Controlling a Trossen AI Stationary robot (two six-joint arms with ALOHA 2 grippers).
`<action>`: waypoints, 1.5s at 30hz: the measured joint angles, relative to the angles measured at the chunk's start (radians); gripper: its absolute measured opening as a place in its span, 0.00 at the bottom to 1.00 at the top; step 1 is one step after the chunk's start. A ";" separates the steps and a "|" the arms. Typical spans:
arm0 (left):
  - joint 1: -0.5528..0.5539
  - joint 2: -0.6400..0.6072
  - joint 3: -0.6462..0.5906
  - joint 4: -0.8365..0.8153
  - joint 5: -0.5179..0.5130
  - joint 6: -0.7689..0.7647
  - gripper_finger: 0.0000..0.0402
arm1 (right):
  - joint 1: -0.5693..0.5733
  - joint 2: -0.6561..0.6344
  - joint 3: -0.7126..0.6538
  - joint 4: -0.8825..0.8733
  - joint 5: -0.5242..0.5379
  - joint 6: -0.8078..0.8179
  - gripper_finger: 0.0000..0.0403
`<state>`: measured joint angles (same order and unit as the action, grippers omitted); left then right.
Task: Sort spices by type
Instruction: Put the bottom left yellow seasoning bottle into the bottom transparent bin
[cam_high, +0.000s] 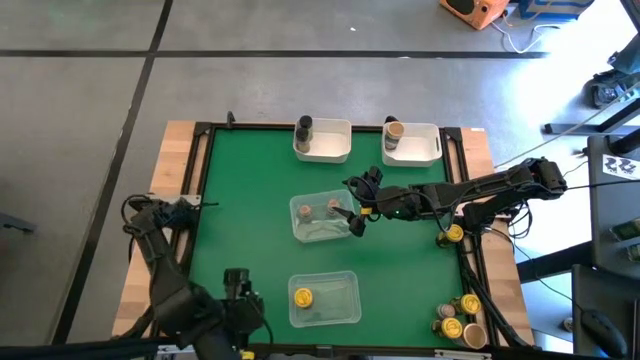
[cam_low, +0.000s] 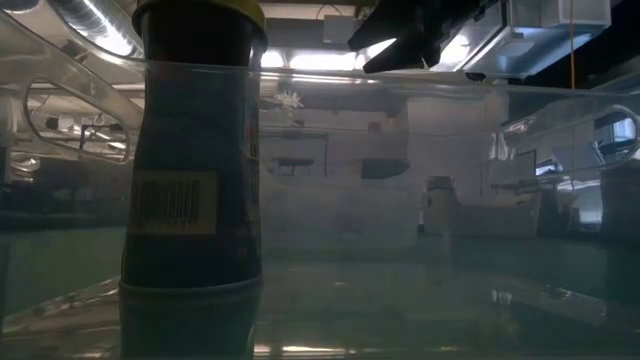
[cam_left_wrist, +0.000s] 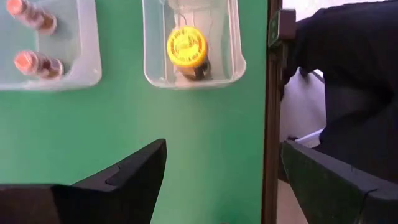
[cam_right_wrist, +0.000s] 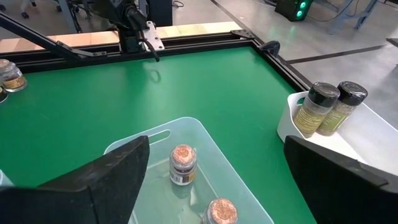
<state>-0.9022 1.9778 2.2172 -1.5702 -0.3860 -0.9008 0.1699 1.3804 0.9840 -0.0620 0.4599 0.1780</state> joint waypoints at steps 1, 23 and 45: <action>-0.010 -0.006 -0.017 0.001 -0.001 -0.013 0.75 | 0.000 0.000 0.000 0.000 0.000 0.000 0.92; -0.194 -0.236 -0.557 0.084 0.253 -0.486 0.75 | 0.000 0.000 0.000 0.002 -0.007 -0.027 0.92; -0.215 -0.235 -0.749 0.341 0.364 -0.481 0.75 | 0.000 0.000 0.000 0.004 -0.003 -0.030 0.92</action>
<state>-1.1176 1.7432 1.4678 -1.2295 -0.0220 -1.3815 0.1699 1.3804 0.9840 -0.0578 0.4564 0.1482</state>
